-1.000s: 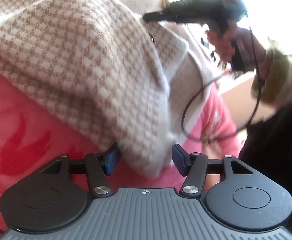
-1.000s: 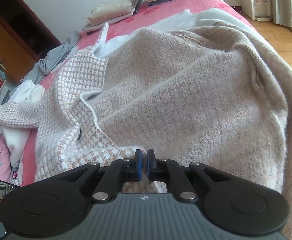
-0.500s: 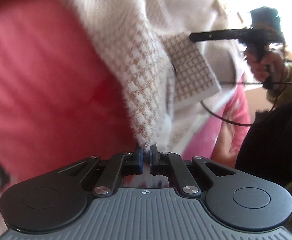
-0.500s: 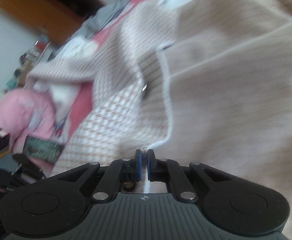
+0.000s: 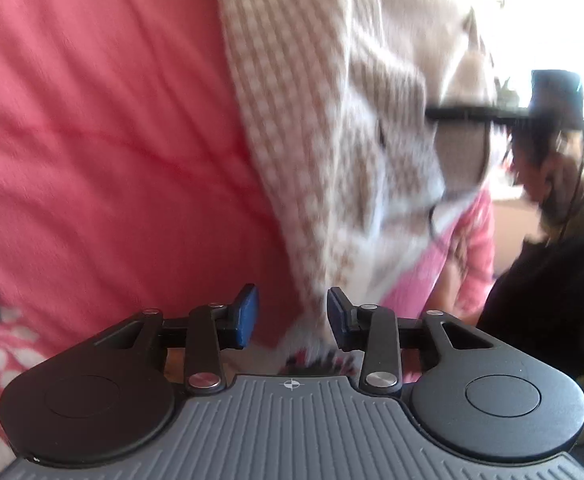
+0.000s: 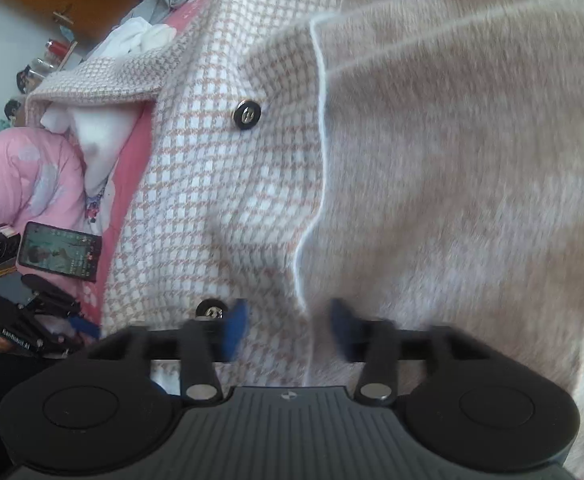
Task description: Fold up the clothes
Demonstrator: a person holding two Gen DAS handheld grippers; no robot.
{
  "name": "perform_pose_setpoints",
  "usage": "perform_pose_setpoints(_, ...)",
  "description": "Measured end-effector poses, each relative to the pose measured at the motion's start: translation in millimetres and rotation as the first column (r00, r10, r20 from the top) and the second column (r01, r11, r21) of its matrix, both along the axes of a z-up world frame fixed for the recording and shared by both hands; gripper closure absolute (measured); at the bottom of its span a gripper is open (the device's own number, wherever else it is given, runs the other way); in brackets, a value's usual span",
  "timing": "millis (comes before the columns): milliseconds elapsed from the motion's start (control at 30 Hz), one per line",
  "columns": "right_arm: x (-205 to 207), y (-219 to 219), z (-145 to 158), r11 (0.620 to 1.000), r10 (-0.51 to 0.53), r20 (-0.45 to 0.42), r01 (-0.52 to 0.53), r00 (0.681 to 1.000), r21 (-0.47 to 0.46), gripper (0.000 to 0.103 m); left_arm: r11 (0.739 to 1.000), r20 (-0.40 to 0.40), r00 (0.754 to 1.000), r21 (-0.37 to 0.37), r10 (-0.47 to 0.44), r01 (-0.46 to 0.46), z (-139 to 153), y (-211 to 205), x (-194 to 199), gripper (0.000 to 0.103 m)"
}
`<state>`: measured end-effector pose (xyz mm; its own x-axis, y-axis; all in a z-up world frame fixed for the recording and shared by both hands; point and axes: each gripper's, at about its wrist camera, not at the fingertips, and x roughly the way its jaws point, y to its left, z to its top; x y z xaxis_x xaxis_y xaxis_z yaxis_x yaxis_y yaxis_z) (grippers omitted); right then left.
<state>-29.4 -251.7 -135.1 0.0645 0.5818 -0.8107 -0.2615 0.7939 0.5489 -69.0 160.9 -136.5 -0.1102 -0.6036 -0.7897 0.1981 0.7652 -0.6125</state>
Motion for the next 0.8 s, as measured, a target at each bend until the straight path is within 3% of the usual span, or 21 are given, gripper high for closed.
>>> perform_pose_setpoints(133, -9.0, 8.1, -13.7, 0.999, 0.033, -0.045, -0.032, 0.998, 0.036, 0.043, 0.996, 0.009, 0.996, 0.002, 0.090, -0.090, -3.0, 6.1, 7.7, 0.064)
perform_pose_setpoints(167, -11.6, 10.2, -14.3, 0.999, 0.039, -0.038, -0.038, 0.999, 0.033, 0.052, 0.995, 0.001, 0.995, 0.000, 0.101, -0.101, -4.9, 7.2, 7.7, 0.064)
perform_pose_setpoints(200, -13.9, 11.3, -14.2, 0.998, 0.046, -0.036, -0.045, 0.998, 0.033, 0.075, 0.994, -0.009, 0.994, -0.004, 0.110, -0.110, -6.6, 8.4, 7.7, 0.064)
perform_pose_setpoints(233, -15.5, 9.8, -12.3, 0.998, 0.056, -0.046, -0.055, 0.997, 0.039, 0.091, 0.993, -0.019, 0.993, -0.008, 0.118, -0.119, -8.2, 9.6, 7.7, 0.064)
perform_pose_setpoints(267, -17.0, 8.4, -10.4, 0.997, 0.067, -0.055, -0.064, 0.996, 0.045, 0.098, 0.994, -0.022, 0.994, -0.009, 0.111, -0.112, -8.8, 8.3, 7.4, 0.064)
perform_pose_setpoints(400, -25.8, -6.0, 17.5, 0.986, 0.158, -0.023, -0.157, 0.987, 0.062, 0.098, 0.998, -0.030, 0.997, -0.006, 0.069, -0.069, -11.7, 1.1, 5.4, 0.064)
perform_pose_setpoints(467, -26.3, -17.6, 23.0, 0.985, 0.172, -0.022, -0.171, 0.985, 0.021, 0.098, 0.998, -0.035, 0.997, -0.009, 0.064, -0.064, -12.5, -1.0, 6.6, 0.064)
perform_pose_setpoints(700, -15.9, -35.8, -8.4, 0.984, 0.142, -0.098, -0.151, 0.985, -0.093, 0.098, 0.999, -0.049, 0.998, -0.006, 0.041, -0.041, -12.9, 0.6, 9.2, 0.064)
perform_pose_setpoints(800, -11.7, -27.4, -2.9, 0.965, 0.206, -0.115, -0.221, 0.972, -0.142, 0.092, 0.999, -0.043, 0.998, 0.006, 0.051, -0.050, -9.6, 0.6, 8.7, 0.062)
